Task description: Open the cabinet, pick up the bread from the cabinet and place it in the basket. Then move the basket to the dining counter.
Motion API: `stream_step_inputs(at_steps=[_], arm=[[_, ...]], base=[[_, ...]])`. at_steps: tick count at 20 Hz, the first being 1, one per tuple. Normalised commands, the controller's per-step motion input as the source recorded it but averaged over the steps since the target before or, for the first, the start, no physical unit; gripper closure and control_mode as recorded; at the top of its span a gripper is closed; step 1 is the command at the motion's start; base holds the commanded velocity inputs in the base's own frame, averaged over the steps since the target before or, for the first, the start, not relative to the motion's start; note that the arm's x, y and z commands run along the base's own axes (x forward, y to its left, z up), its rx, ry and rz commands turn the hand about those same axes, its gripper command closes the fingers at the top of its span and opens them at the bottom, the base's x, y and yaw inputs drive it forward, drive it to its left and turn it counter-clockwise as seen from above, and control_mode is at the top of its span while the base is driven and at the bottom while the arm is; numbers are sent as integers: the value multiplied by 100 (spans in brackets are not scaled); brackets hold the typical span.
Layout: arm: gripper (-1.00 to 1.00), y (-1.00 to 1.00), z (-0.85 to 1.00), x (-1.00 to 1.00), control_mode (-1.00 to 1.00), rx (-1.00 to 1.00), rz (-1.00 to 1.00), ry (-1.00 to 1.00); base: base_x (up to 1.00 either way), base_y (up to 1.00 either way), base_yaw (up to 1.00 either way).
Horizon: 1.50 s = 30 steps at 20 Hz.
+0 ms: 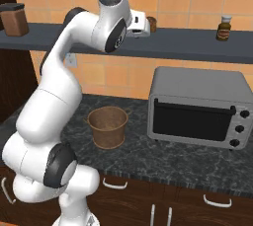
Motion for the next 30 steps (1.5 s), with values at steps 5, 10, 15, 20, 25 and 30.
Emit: stream_step_inputs(at_steps=[5, 10, 15, 20, 25, 30], arm=[[-100, -13, 0, 79, -100, 0, 0, 0], [-100, -18, 0, 63, -100, 0, 0, 0], [-100, -18, 0, 60, -100, 0, 0, 1], [-100, -4, 0, 18, -100, 0, 3, 0], [-100, 0, -6, 20, -100, 0, 5, 0], [-100, 2, -22, 1, -100, 0, 4, -2]], base=[[0, 0, 0], [0, 0, 0], [0, 0, 0], [0, 0, 0], [0, 0, 0], [0, 0, 0]])
